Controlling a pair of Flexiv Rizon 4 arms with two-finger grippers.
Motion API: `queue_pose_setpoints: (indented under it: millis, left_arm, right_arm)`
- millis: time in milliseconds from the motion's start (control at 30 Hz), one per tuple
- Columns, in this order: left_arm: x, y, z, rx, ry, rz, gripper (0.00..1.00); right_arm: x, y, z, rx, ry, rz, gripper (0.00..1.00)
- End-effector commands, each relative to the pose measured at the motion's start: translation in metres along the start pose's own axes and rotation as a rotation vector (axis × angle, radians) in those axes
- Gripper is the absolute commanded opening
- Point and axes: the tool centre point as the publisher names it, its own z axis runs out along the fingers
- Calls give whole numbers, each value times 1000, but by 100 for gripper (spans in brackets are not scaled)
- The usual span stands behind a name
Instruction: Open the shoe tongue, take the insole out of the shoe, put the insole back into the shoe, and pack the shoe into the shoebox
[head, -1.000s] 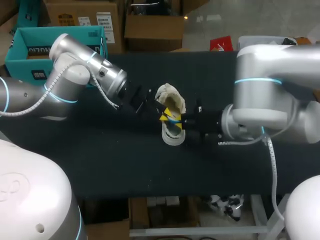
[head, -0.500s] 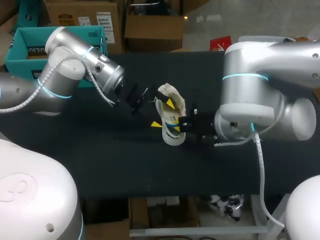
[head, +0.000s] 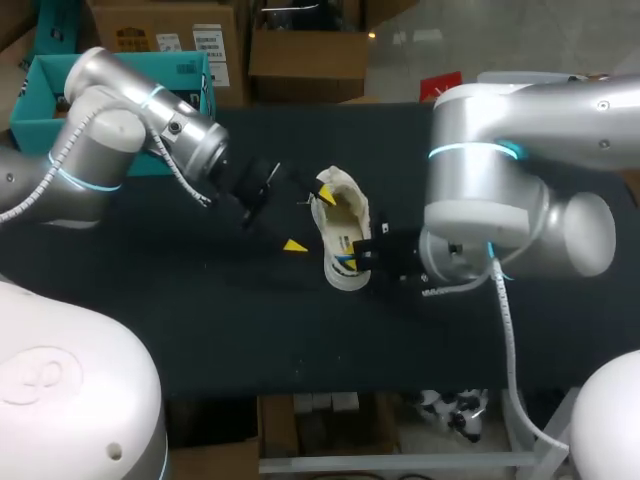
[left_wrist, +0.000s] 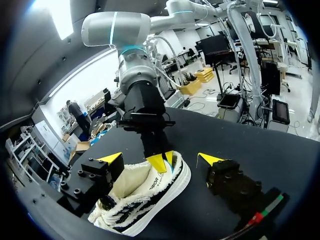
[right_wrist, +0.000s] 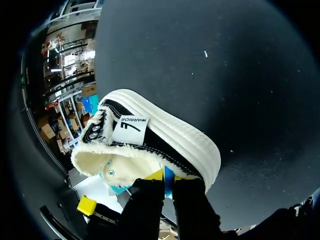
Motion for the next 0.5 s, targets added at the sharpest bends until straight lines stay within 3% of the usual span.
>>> queue_pose_setpoints:
  millis: [33,100,167,367,500]
  left_arm:
    - [3,-10,-5,-18,-11,-24,100]
    - [3,-13,-7,-8,-8,-44,100]
    - [3,-15,-8,-13,-10,-57,100]
    - [3,-20,-11,-15,-9,-112,100]
    - [1,-21,-16,-23,-13,-160,100]
  right_arm:
    - [-1,-1,2,-25,-5,0,0]
    - [-2,-2,-1,-31,-10,2,35]
    - [-3,-3,-4,-39,-17,4,47]
    - [-6,-11,-21,-72,-35,8,47]
    - [-2,-20,-33,-85,-41,-12,36]
